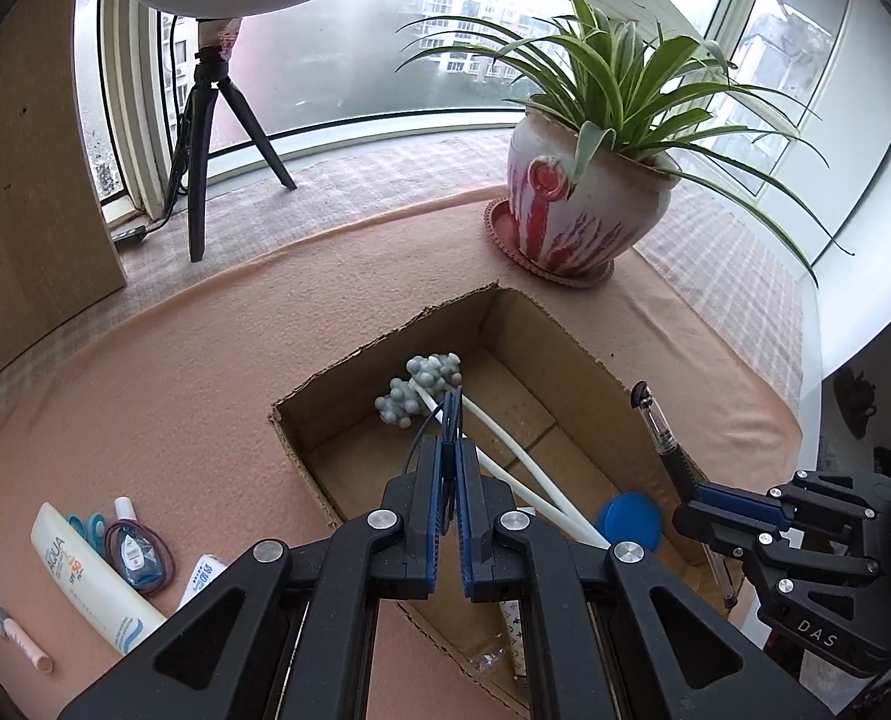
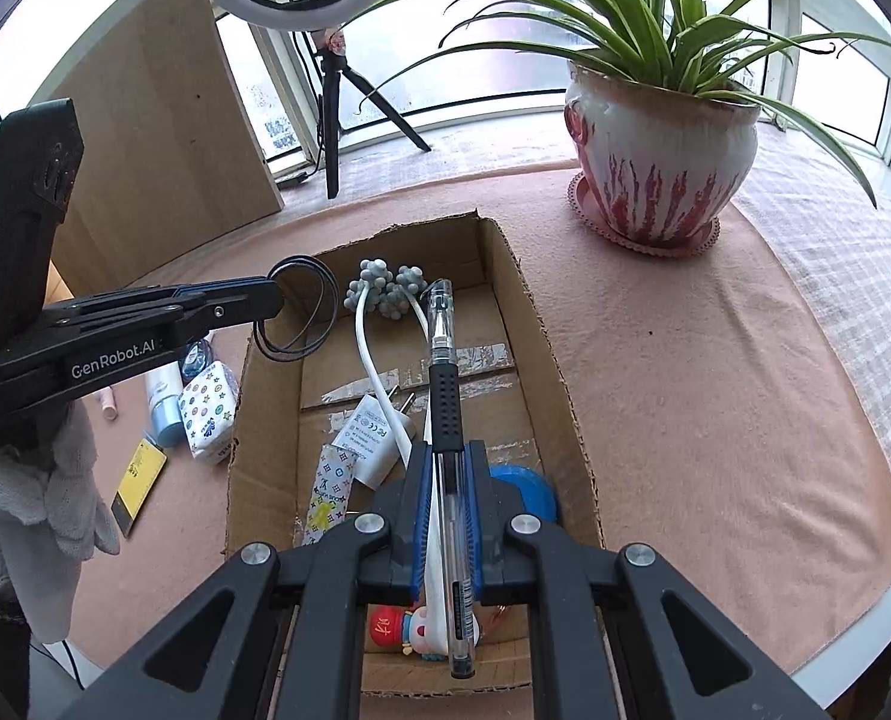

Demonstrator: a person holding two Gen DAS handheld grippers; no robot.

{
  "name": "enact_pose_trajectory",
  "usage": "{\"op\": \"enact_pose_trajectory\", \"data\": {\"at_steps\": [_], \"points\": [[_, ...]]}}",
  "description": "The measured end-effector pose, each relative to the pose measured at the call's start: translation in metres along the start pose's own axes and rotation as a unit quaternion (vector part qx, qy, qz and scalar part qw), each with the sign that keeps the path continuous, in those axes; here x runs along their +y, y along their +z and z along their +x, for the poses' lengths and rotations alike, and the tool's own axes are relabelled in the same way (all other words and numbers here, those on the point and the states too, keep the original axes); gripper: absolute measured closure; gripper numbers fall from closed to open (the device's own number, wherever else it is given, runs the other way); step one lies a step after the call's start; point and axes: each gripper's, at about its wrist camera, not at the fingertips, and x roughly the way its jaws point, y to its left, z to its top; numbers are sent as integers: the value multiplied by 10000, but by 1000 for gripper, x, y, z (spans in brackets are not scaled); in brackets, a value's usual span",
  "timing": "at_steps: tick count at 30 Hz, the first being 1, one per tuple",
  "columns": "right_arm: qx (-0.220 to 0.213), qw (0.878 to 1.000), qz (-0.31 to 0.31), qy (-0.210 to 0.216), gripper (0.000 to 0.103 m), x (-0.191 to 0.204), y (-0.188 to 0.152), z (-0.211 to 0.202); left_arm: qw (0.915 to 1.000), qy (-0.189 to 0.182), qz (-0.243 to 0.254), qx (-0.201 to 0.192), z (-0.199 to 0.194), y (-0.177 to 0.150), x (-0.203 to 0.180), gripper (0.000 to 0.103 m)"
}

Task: Organize objects
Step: 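Carry the cable with the left tool while the right tool carries the pen to the box, then open both grippers over the box and withdraw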

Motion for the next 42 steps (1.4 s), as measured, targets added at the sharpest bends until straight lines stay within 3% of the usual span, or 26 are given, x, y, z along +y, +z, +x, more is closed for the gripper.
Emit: {"op": "enact_pose_trajectory", "data": {"at_steps": [1,3,4,5,6,7,21,30,42], "points": [[9,10000,1,-7,93,-1,1,1,10000,-14,5,24,2,1,-1,94],[-8,10000,-1,40,91,-2,1,1,10000,-38,36,69,4,0,-3,61],[-7,10000,6,89,75,-3,1,0,10000,-24,54,40,4,0,-3,32],[-5,9999,25,105,63,-3,1,0,10000,-19,90,-33,2,-1,-5,25],[-48,9999,43,90,37,-4,1,-1,9999,-8,123,-62,1,-2,-5,25],[-136,9999,54,63,30,-4,0,-3,9999,15,136,-58,1,-2,-5,25],[-85,9996,176,181,30,6,-1,-1,9992,245,-313,-80,-22,-20,34,25],[-36,9990,-2,442,30,46,8,7,9929,669,-981,-45,-57,-56,110,25],[148,9954,-458,826,30,126,15,25,9770,1285,-1700,10,-112,-123,225,25]]}}
